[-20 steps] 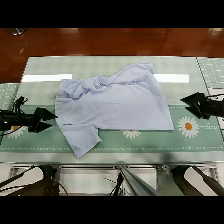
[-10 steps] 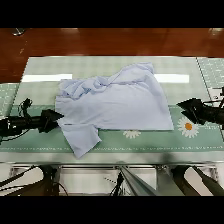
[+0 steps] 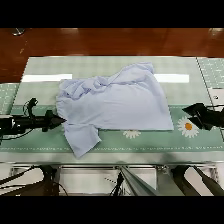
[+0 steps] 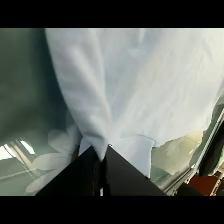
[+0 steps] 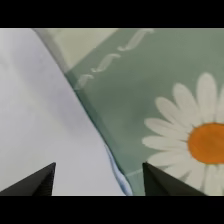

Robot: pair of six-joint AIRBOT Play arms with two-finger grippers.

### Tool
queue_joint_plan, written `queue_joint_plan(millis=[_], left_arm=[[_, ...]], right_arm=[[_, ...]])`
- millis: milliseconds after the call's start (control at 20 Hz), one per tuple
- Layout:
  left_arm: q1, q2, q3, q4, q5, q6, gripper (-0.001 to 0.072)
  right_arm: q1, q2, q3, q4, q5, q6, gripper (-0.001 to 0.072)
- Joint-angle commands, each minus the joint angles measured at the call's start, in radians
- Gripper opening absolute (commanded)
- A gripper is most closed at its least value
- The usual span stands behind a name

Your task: Fold the shirts.

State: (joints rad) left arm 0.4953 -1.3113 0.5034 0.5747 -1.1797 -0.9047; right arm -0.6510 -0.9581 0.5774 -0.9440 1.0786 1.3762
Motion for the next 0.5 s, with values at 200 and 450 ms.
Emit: queue_joint_plan(millis=[200, 450], left_arm=[[-0.002, 0.001, 0.016, -0.003, -0.024, 0.003, 0.0017], [-0.002, 0.0, 0.015, 0.0, 0.006, 0.003, 0.0017]], right_arm=[[-0.018, -0.04, -0.018, -0.159, 0.182, 0.027, 0.0624], [-0.018, -0.18, -0.018, -0.006, 0.202, -0.042, 0.0624]])
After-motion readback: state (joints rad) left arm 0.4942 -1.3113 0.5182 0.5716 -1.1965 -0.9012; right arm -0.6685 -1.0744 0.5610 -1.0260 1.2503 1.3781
